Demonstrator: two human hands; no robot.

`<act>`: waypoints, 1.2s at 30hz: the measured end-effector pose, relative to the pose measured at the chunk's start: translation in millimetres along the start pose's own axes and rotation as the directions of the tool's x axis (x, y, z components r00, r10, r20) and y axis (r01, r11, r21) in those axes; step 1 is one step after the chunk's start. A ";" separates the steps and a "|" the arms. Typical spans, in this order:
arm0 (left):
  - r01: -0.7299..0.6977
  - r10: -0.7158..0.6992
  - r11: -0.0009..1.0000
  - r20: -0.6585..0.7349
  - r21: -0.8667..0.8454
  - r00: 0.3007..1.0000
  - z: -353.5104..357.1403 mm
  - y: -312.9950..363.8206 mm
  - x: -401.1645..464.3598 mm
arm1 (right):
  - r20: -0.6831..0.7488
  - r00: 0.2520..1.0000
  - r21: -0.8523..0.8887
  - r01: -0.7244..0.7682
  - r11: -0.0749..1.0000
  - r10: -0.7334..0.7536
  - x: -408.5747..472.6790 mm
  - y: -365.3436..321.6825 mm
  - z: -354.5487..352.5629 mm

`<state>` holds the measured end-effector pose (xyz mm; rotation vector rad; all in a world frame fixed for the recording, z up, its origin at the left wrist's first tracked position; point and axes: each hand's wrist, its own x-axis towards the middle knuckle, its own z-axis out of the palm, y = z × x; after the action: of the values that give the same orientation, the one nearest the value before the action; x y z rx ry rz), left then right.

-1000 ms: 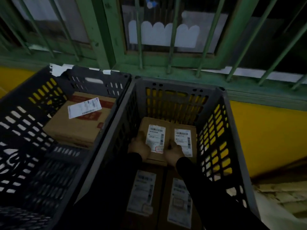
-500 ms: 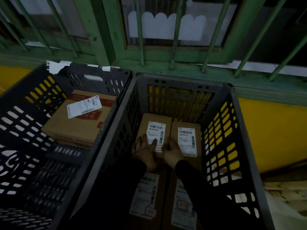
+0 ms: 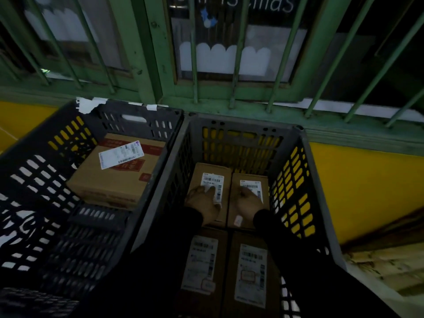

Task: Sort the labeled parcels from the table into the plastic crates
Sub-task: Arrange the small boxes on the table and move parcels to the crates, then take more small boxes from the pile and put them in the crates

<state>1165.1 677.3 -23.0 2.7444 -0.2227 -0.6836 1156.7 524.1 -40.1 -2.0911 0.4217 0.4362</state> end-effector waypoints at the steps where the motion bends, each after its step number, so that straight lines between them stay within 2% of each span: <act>1: -0.045 0.042 0.997 -0.048 -0.056 0.998 -12.1 6.6 -7.6 | -0.042 0.999 0.013 0.007 1.000 -0.006 -3.9 -5.3 -9.0; 5: -0.269 0.168 0.910 -0.312 -0.316 0.935 -67.8 36.6 -47.7 | -0.242 0.969 0.197 0.094 0.976 -0.044 -43.1 -29.1 -47.6; 8: -0.384 0.171 0.713 -0.386 -0.587 0.907 -96.7 60.6 -73.9 | -0.403 0.910 0.308 0.230 0.923 -0.093 -87.1 -46.3 -76.4; 10: -0.458 0.208 0.563 -0.418 -0.688 0.884 -106.2 79.7 -93.7 | -0.536 0.839 0.382 0.344 0.857 -0.098 -127.0 -52.2 -93.7; 12: -0.501 0.251 0.436 -0.434 -0.748 0.865 -111.2 101.2 -116.8 | -0.623 0.777 0.448 0.448 0.774 -0.090 -168.7 -50.8 -109.7; 14: -0.533 0.295 0.374 -0.447 -0.759 0.845 -110.0 122.6 -142.0 | -0.684 0.725 0.465 0.522 0.715 -0.084 -210.9 -45.0 -124.7; 16: -0.562 0.372 0.346 -0.440 -0.751 0.817 -104.4 146.9 -170.2 | -0.736 0.673 0.435 0.555 0.710 -0.075 -255.2 -31.2 -141.4; 20: -0.579 0.540 0.221 -0.395 -0.785 0.743 -87.0 197.3 -229.1 | -0.804 0.588 0.355 0.599 0.718 -0.092 -339.6 11.0 -172.0; 24: -0.566 0.646 0.107 -0.376 -0.818 0.664 -42.8 270.6 -304.6 | -0.900 0.433 0.280 0.648 0.708 -0.041 -443.8 78.0 -204.0; 28: -0.498 0.726 0.023 -0.328 -0.867 0.604 34.1 358.9 -406.0 | -0.963 0.260 0.230 0.676 0.701 0.065 -573.7 172.1 -230.2; 36: -0.400 0.896 -0.026 -0.199 -0.916 0.397 192.2 509.9 -591.4 | -0.962 0.013 0.219 0.636 0.740 0.273 -808.8 337.8 -252.8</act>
<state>517.0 278.9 237.7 1.0106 -0.9734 -0.7814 328.4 239.6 215.1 -1.2919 0.8857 -1.4547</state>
